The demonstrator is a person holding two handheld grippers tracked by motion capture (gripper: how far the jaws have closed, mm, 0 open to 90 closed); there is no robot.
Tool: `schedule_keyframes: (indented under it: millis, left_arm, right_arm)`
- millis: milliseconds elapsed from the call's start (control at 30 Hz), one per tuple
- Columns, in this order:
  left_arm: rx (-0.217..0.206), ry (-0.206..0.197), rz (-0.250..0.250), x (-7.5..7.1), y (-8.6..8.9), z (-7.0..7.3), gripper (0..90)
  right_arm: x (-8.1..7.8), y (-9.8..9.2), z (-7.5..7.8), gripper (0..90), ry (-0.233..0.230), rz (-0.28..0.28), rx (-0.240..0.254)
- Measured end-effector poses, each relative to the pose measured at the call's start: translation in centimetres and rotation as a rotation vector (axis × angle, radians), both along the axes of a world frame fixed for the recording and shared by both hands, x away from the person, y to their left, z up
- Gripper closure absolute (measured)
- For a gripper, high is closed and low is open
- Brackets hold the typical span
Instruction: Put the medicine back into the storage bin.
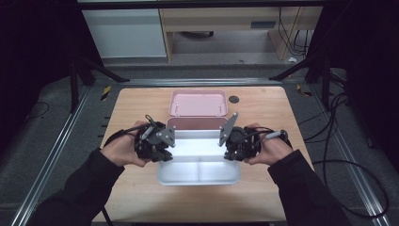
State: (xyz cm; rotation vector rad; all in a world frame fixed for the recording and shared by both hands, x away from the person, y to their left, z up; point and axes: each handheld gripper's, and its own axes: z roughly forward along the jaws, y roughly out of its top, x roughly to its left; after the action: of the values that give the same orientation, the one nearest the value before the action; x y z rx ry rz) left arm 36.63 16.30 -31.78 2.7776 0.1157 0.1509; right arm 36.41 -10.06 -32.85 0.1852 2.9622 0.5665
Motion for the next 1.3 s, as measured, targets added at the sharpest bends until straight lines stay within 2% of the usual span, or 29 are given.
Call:
schedule_keyframes:
  millis: [167, 267, 367, 667, 900, 1033, 1300]
  left_arm:
    - [-0.013, -0.006, -0.012, 2.9, 0.3, 0.4, 87.5]
    - [0.007, -0.013, -0.017, 4.5, 0.2, 0.3, 87.4]
    - [0.020, 0.000, -0.021, 6.0, 0.3, 0.1, 87.4]
    - [0.021, 0.040, 0.012, 9.6, 0.1, -2.2, 86.1]
    - [0.065, 0.059, 0.006, 10.3, -0.2, -4.1, 86.0]
    - [0.050, 0.084, 0.002, 10.3, -0.1, -4.9, 86.2]
    - [0.027, 0.090, 0.005, 9.7, 0.2, -5.8, 86.7]
  right_arm:
    - [2.8, 0.0, 0.4, 85.6, 0.000, -0.013, 0.014]
    - [4.3, 0.2, 0.2, 85.9, -0.014, -0.014, 0.017]
    - [5.6, 0.3, -0.3, 86.0, -0.010, -0.015, 0.023]
    - [8.7, 0.3, -2.6, 86.2, 0.007, -0.035, 0.016]
    - [9.4, 1.0, -4.1, 86.3, 0.019, -0.035, -0.018]
    - [9.4, 1.2, -4.6, 86.0, 0.025, -0.034, -0.038]
    - [9.1, 1.2, -5.3, 84.7, 0.024, -0.036, -0.038]
